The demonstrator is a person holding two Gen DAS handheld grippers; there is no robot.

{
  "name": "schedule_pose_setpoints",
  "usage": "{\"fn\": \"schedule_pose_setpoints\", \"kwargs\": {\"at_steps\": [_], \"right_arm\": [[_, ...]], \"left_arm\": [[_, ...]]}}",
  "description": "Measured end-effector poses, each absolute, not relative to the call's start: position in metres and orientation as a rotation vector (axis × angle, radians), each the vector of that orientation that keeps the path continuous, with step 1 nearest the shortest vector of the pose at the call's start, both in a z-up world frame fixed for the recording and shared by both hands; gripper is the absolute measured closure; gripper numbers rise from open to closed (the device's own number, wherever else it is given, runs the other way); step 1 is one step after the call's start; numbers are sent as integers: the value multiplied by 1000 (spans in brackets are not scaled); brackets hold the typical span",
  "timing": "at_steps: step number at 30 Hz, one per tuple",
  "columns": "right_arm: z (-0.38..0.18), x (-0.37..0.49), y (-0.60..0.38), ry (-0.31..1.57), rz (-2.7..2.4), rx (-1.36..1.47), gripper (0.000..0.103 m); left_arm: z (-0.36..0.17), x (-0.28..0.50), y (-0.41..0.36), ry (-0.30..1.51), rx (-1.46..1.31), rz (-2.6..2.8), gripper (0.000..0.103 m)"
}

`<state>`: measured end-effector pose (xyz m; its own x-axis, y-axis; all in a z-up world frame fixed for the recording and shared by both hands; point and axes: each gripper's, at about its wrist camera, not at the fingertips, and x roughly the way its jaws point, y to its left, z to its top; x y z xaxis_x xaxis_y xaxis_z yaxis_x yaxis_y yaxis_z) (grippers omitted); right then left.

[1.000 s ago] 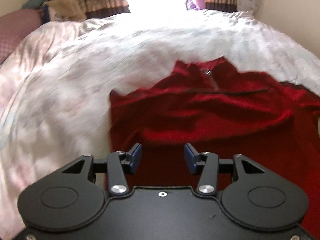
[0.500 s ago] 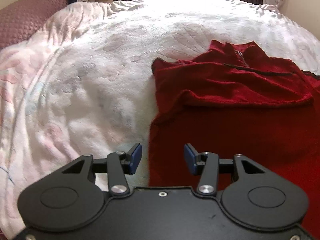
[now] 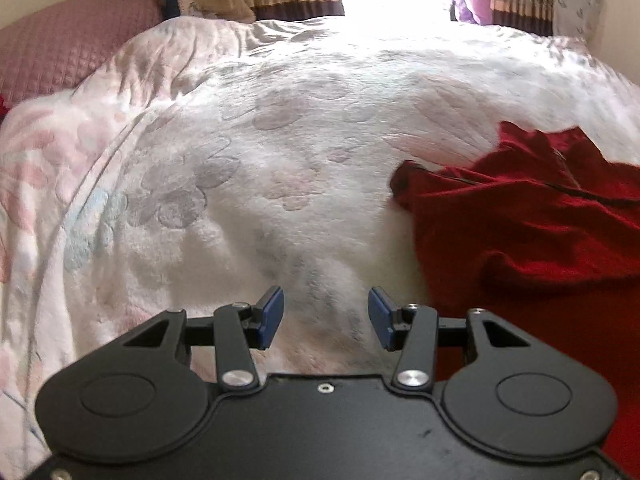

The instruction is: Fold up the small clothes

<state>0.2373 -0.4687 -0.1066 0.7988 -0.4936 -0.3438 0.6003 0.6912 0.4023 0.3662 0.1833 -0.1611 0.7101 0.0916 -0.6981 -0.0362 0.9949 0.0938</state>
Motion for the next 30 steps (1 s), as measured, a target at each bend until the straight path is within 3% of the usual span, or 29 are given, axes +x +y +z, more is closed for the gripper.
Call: {"fn": "schedule_pose_setpoints", "kwargs": {"at_steps": [7,10,13,16,20,30], "right_arm": [[-59,302,-296,234,-321,425,97],[-65,322,-200,286,-149,440,97],[-90,338,-97,386,41,339,89],[-113,339,-37,499,120,295,72],[-122,328,-22,540,137,335,64],[-118,323,-37,576,47,284,62]], "left_arm": [[-162,361,207,782,43,33,55],[-154,356,220,767,-10,-1,55],[-153,353,235,773,-53,21,55],[-153,351,247,778,-97,39,55],[-149,350,255,769,-123,48,55],[-141,343,249,752,-132,32,55]]}}
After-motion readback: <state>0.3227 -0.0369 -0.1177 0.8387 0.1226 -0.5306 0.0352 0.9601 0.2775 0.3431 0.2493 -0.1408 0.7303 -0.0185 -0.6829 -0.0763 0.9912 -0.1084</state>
